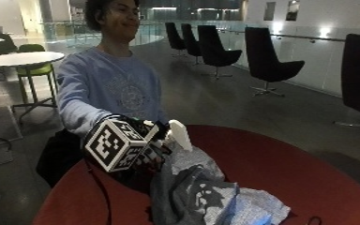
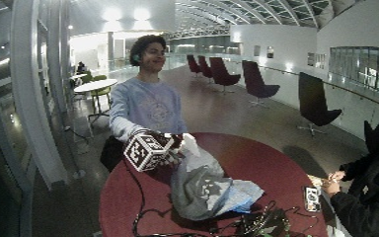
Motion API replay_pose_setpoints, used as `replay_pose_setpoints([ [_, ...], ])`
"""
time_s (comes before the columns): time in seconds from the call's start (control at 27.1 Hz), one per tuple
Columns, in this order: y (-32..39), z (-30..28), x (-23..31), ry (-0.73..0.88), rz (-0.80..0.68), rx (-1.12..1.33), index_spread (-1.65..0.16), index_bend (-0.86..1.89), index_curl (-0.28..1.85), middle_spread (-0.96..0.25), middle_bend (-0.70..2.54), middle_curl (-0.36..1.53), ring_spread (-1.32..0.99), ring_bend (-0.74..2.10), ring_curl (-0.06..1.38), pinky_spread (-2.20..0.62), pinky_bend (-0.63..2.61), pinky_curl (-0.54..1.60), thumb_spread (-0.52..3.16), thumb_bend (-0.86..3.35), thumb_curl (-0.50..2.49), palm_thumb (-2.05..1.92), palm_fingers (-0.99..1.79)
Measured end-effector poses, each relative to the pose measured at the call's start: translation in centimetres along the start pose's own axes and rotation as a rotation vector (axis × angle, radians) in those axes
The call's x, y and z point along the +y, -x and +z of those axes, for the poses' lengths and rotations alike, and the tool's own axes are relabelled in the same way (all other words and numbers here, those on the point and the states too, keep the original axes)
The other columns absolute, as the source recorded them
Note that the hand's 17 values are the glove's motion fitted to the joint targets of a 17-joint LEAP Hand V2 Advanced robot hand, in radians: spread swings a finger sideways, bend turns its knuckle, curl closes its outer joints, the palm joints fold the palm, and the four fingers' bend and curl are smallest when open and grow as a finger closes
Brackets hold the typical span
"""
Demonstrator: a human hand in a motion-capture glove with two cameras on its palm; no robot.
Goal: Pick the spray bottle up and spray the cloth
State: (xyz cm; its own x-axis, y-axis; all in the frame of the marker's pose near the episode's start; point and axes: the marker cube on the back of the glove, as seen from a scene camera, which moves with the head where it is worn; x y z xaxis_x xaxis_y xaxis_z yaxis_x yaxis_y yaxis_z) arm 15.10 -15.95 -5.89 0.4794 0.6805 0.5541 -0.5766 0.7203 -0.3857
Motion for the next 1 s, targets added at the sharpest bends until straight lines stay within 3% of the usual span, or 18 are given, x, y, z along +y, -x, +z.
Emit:
replay_pose_setpoints([
  [1.0,0.17,0.72,-0.24,0.005,0.015,0.005,-0.18,0.13,0.35,-0.01,0.33,0.48,0.0,0.64,0.42,0.12,0.35,0.37,1.0,-0.02,0.55,0.82,1.17],
])
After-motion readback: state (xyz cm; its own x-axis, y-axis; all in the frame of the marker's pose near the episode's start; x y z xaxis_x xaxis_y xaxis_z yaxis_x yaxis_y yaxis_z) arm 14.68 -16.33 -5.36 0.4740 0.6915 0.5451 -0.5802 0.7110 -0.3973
